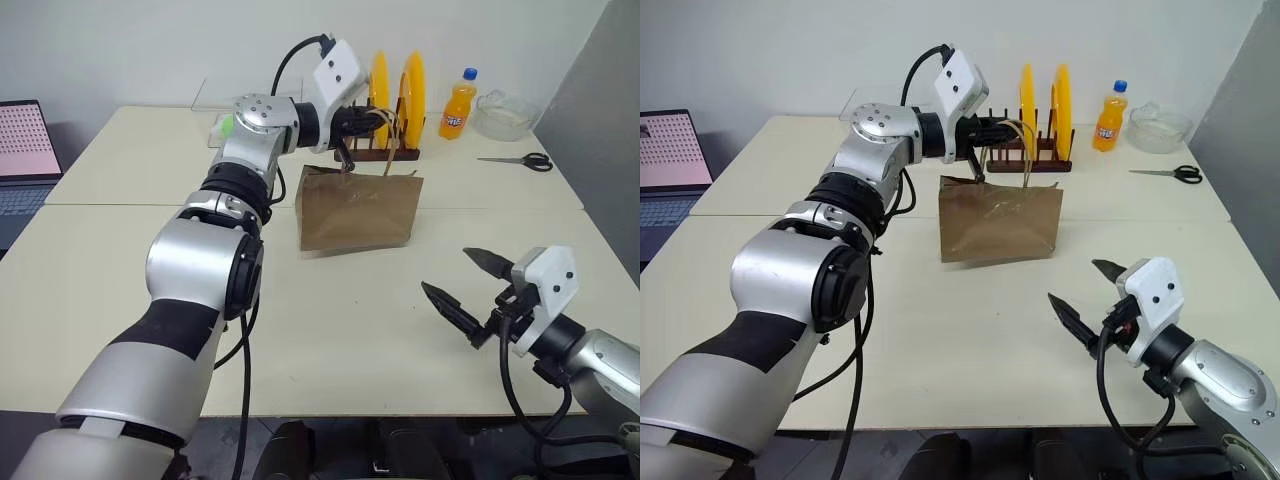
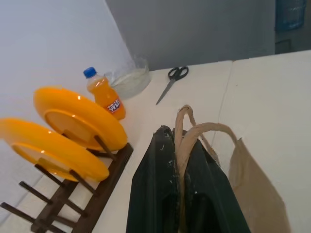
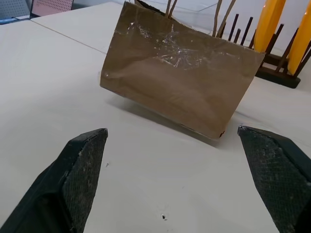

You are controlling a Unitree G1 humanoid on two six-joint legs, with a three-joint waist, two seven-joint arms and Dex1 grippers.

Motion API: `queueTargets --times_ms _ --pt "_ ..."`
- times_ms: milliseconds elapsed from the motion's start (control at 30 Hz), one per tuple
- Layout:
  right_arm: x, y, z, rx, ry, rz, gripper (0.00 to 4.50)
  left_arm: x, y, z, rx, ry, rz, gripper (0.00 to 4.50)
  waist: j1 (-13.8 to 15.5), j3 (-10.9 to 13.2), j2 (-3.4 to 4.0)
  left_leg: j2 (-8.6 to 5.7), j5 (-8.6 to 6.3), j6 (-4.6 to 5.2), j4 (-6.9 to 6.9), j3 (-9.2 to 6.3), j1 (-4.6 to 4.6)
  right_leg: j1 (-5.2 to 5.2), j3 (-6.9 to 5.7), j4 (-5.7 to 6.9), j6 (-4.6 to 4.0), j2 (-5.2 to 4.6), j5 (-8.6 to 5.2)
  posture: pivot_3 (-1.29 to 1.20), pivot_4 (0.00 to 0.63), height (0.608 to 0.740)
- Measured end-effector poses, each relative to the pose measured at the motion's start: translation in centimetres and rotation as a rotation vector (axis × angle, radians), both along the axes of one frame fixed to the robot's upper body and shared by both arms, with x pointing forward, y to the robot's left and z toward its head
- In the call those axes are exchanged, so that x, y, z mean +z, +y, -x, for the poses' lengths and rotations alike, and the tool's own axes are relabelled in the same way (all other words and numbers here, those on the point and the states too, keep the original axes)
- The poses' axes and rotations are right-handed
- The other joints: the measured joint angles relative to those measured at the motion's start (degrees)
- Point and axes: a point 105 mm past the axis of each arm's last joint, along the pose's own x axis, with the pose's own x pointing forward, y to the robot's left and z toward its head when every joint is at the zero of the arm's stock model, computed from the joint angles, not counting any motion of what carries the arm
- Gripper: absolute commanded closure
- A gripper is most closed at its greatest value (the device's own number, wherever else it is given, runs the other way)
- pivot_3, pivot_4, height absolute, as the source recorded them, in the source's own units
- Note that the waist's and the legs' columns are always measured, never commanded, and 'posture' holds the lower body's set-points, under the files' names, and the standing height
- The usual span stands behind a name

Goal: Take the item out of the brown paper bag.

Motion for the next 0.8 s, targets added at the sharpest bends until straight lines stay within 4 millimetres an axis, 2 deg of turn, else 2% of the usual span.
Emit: queueTargets --times_ms 367,567,800 --pt "0.7 0.4 -0.3 0.005 -0.028 -0.009 0.00 -0.3 0.7 -1.0 0.104 -0.074 -0.050 4.47 0.0 0.0 0.00 0.00 0.00 0.00 0.00 0.01 0.00 0.00 0.01 0.01 0.00 0.00 0.00 0.00 0.150 0.740" --pt "0.5 0.8 -0.3 0.014 -0.018 -0.014 0.00 0.2 1.5 -1.6 0.187 -0.129 -0.046 4.47 0.0 0.0 0.00 0.00 0.00 0.00 0.00 0.01 0.01 0.00 0.02 0.02 0.00 0.00 0.00 0.00 0.150 0.740" --pt "0.4 0.9 -0.3 0.015 -0.016 -0.010 0.00 0.1 1.5 -1.7 0.193 -0.137 -0.062 4.47 0.0 0.0 0.00 0.00 0.00 0.00 0.00 0.02 0.02 0.00 0.02 0.03 0.00 0.00 0.00 0.00 0.150 0.740"
